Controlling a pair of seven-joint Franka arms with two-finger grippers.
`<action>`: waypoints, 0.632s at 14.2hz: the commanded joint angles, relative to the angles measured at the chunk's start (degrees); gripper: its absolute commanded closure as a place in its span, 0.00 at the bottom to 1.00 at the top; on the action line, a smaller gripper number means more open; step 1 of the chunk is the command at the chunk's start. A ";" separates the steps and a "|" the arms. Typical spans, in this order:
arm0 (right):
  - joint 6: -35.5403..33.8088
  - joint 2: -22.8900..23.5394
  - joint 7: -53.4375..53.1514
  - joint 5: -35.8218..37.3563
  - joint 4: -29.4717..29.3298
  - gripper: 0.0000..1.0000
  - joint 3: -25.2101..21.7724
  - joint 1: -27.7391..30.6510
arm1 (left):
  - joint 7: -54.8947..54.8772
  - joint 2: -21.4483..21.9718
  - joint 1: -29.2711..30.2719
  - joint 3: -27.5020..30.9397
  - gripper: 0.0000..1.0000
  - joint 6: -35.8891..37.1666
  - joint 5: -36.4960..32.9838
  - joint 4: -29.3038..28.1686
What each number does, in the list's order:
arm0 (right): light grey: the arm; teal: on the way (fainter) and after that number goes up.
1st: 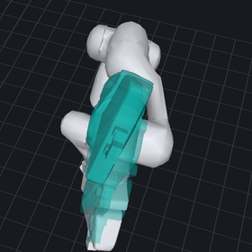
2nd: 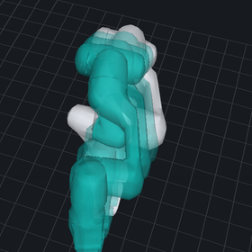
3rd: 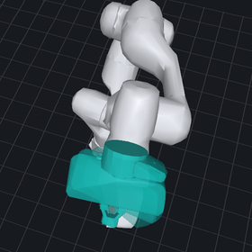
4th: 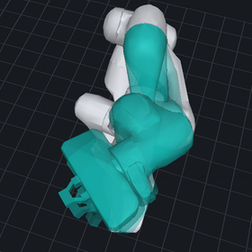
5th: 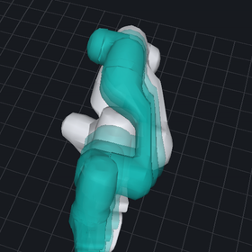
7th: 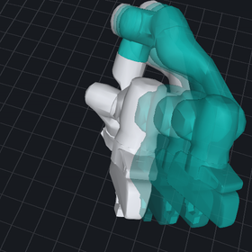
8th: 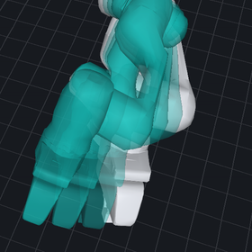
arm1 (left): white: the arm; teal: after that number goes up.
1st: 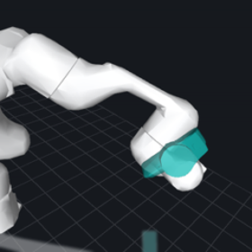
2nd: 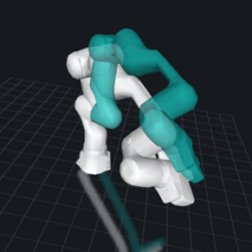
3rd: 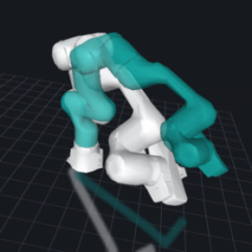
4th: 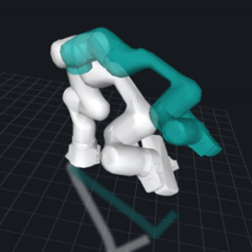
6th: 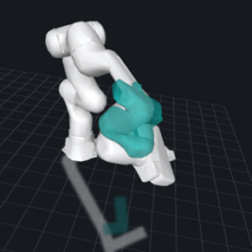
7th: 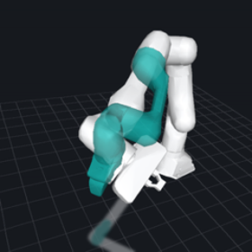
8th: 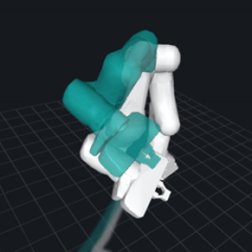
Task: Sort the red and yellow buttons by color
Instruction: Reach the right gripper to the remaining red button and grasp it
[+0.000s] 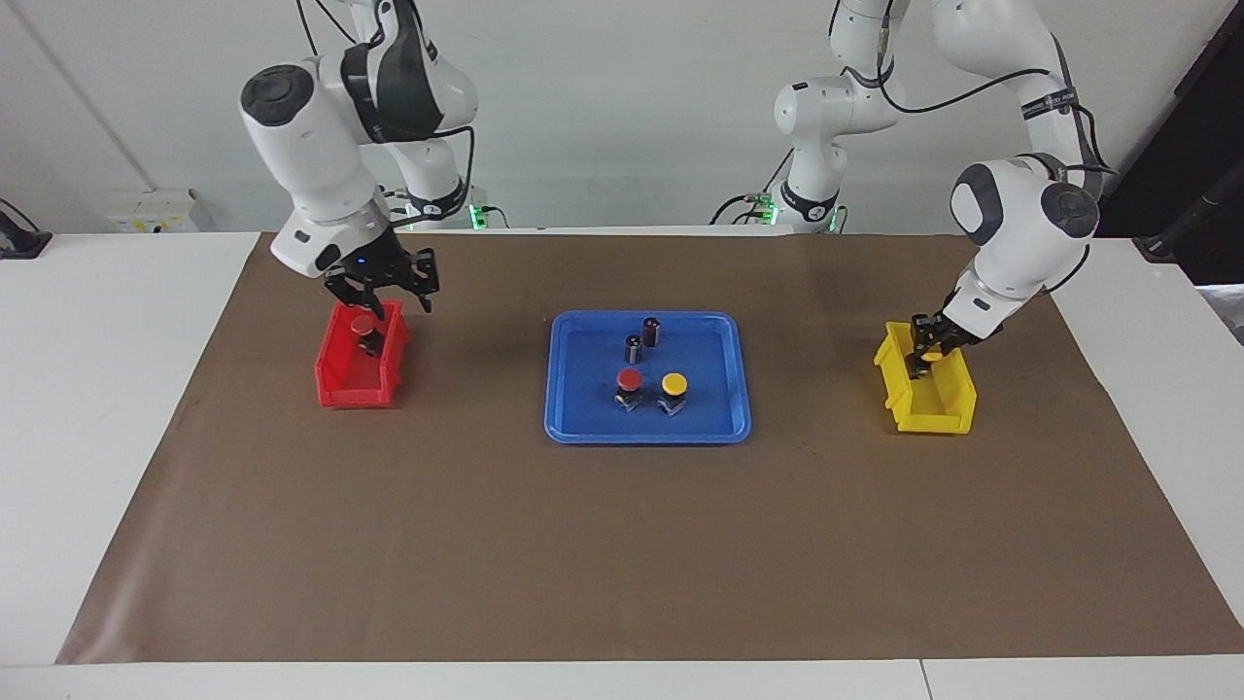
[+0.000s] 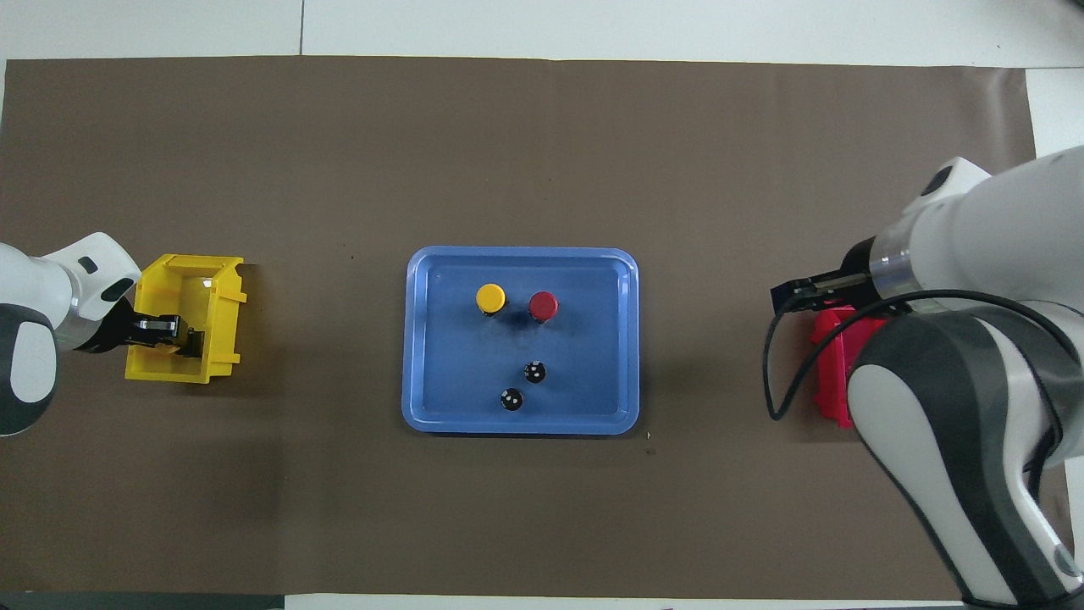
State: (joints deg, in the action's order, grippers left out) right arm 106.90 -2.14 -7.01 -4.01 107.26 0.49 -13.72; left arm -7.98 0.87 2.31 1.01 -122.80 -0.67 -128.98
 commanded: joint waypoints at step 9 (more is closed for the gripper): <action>11.48 25.33 -27.25 1.19 -19.98 0.23 -0.31 -17.02 | -0.72 1.06 0.68 -0.57 0.57 -3.76 -1.18 -2.77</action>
State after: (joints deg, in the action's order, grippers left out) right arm 117.45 20.05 -30.67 -3.85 89.54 0.45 -28.38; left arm -8.12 1.39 2.31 0.93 -124.25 -0.68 -129.82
